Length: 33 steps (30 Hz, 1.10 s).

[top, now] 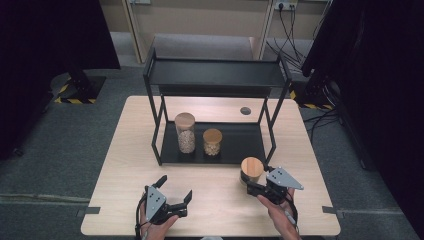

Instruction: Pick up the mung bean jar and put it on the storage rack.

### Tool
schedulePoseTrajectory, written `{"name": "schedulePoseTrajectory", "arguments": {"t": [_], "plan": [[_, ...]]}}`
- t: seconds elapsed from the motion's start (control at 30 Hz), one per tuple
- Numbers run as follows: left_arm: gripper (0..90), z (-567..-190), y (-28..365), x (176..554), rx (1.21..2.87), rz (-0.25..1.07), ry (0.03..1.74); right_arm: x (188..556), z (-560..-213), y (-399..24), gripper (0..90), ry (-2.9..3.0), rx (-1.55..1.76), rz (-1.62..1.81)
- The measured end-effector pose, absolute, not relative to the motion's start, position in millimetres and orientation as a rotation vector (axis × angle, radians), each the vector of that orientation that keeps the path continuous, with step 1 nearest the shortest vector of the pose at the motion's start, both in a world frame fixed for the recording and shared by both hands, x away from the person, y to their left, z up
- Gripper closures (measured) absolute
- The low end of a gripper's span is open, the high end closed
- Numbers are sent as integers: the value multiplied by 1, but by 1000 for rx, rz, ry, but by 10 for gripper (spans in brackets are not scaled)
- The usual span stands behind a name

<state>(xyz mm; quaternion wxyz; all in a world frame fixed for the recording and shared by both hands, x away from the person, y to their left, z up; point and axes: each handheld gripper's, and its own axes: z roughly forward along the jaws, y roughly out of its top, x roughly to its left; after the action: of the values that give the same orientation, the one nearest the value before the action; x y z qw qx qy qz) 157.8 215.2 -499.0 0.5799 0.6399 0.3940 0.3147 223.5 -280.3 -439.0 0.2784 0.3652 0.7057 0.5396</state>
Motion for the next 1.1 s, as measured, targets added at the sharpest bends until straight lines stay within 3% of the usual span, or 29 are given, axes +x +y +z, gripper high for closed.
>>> {"name": "schedulePoseTrajectory", "arguments": {"t": [1.1], "plan": [[3,-499,216,158,1488,733,923,284,-441,-241,250,1878,1037,1396]]}}
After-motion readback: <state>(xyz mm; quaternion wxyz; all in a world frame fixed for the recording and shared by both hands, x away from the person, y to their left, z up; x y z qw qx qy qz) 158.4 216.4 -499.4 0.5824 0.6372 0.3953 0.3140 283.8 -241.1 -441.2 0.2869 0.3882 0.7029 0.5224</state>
